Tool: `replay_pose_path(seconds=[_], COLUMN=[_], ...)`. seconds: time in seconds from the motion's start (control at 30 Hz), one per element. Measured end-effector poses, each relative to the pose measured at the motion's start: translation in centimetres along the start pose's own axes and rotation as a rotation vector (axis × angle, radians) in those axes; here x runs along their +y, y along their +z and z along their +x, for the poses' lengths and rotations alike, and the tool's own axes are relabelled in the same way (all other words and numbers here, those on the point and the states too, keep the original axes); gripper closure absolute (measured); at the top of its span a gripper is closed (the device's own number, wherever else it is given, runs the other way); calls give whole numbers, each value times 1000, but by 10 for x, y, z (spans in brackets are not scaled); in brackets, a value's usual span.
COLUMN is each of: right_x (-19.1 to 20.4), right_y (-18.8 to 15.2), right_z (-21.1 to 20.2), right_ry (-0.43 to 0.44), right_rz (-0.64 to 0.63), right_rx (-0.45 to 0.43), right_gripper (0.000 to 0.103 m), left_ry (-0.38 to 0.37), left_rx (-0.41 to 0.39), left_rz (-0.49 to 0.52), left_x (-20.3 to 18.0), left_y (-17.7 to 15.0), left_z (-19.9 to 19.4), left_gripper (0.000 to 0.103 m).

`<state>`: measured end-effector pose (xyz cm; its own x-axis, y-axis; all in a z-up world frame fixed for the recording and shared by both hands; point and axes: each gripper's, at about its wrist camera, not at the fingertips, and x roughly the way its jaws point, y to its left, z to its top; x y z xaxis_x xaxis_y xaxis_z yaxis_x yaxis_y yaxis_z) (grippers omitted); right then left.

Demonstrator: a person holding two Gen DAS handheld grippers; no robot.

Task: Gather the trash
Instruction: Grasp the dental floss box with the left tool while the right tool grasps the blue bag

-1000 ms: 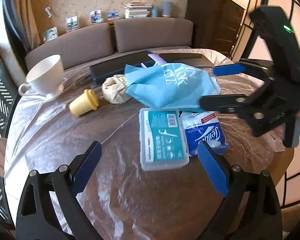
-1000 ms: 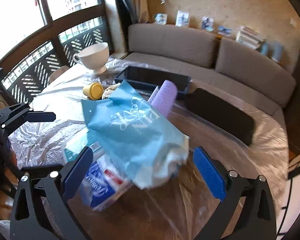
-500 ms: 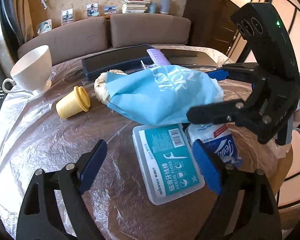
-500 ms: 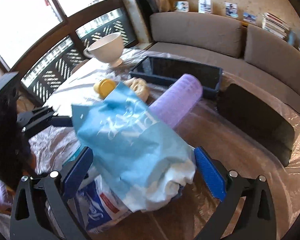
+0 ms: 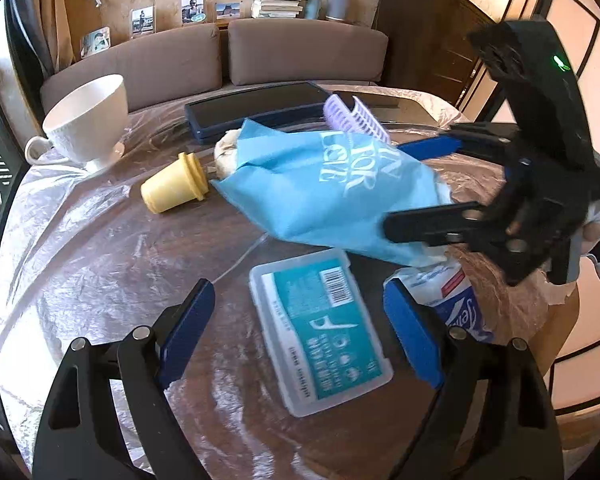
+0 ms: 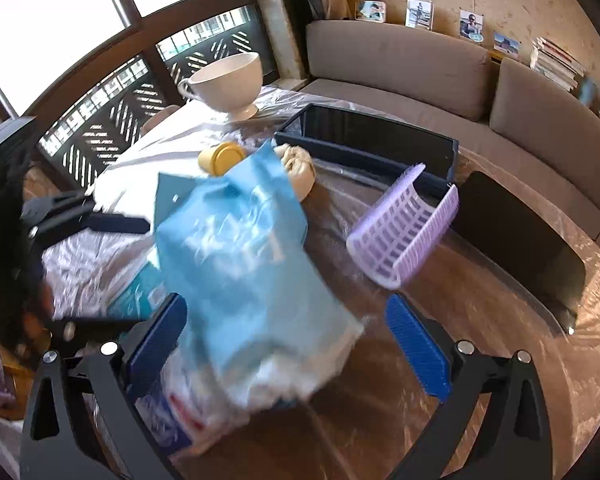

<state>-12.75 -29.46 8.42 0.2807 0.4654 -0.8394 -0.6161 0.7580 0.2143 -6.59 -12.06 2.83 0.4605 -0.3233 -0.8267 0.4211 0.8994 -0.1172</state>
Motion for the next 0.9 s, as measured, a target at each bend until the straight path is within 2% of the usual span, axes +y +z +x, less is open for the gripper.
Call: replay_pose_path(seconds=[0.23,0.37,0.5,0.6,0.67,0.9], right_x=[26,28,26,24,22,14], right_y=[12,17,19,18,16,7], right_z=[18,25,28,28,25,15], right_ry=[-38,-6,33,31,21,-7], right_rz=[-134,-136,-96,-82,-85,-108], right_rx=[39,36,42,43,42,40], right_gripper=[5,5,9,9,9,9], left_ry=[59,58,56,67,72,75], left_rx=[5,-13,-15,-13,-9,-9], left_rz=[15,-45,-56,-44,-32,-13], left_x=[-7,2,5,6,5,6], left_y=[-10,-17,-21,-25,-28,-27], left_z=[4,1,-1,-1,-1,2], left_gripper=[15,15,18,22,28,29])
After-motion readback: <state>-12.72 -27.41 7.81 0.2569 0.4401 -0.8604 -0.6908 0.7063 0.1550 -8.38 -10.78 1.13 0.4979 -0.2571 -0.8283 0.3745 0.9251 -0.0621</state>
